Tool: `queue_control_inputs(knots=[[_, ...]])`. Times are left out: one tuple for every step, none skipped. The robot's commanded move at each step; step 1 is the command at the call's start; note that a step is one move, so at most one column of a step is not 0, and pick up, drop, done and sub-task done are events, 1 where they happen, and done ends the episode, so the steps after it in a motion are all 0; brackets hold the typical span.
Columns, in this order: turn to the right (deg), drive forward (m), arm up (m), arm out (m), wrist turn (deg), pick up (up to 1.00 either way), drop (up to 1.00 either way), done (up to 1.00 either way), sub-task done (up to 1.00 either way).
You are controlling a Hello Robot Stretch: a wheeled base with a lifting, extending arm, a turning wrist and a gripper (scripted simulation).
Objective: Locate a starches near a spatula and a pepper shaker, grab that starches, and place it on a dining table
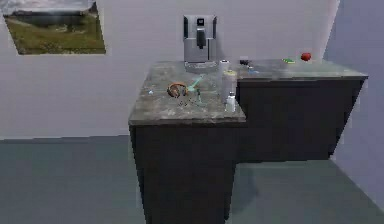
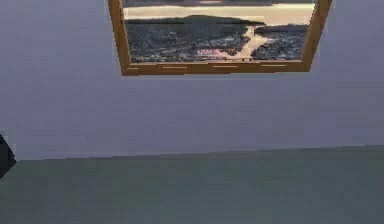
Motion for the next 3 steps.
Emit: queue_control_inputs(knots=[[45.0,0.0,0.0,0.0,0.0,0.0,0.0,0.0,0.0],[0.0,0.45,0.0,0.0,0.0,0.0,0.0,0.0,0.0],[-45.0,0.0,0.0,0.0,0.0,0.0,0.0,0.0,0.0]])
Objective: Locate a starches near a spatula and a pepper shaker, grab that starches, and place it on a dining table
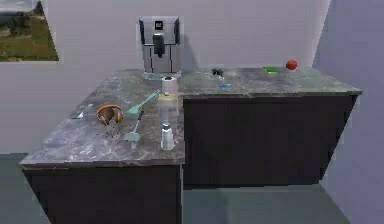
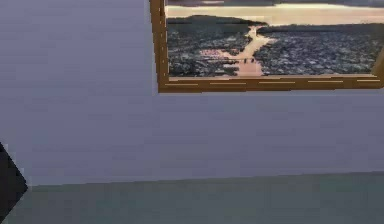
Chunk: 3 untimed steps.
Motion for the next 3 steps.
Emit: queue_control_inputs(knots=[[0.0,0.05,0.0,0.0,0.0,0.0,0.0,0.0,0.0],[-45.0,0.0,0.0,0.0,0.0,0.0,0.0,0.0,0.0],[-45.0,0.0,0.0,0.0,0.0,0.0,0.0,0.0,0.0]])
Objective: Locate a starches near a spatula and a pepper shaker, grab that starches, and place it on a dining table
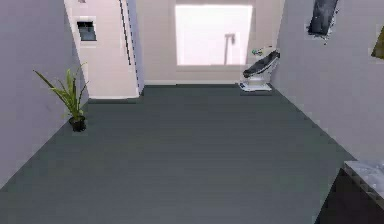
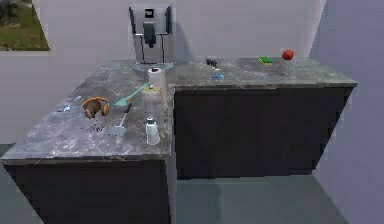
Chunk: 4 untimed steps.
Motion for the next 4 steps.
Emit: queue_control_inputs(knots=[[-24.0,0.0,0.0,0.0,0.0,0.0,0.0,0.0,0.0],[45.0,0.0,0.0,0.0,0.0,0.0,0.0,0.0,0.0],[3.0,0.0,0.0,0.0,0.0,0.0,0.0,0.0,0.0],[0.0,0.75,0.0,0.0,0.0,0.0,0.0,0.0,0.0]])
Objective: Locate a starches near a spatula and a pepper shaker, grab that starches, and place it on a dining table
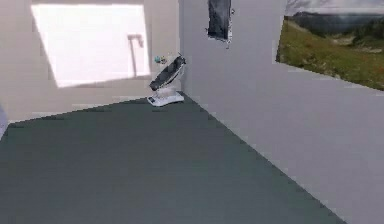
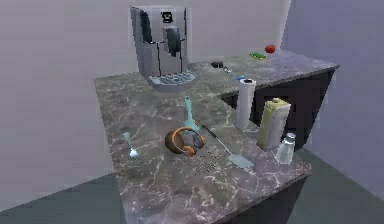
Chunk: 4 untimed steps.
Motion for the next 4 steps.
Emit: queue_control_inputs(knots=[[18.0,0.0,0.0,0.0,0.0,0.0,0.0,0.0,0.0],[0.0,0.2,0.0,0.0,0.0,0.0,0.0,0.0,0.0],[12.0,0.0,0.0,0.0,0.0,0.0,0.0,0.0,0.0],[0.0,0.15,0.0,0.0,0.0,0.0,0.0,0.0,0.0]])
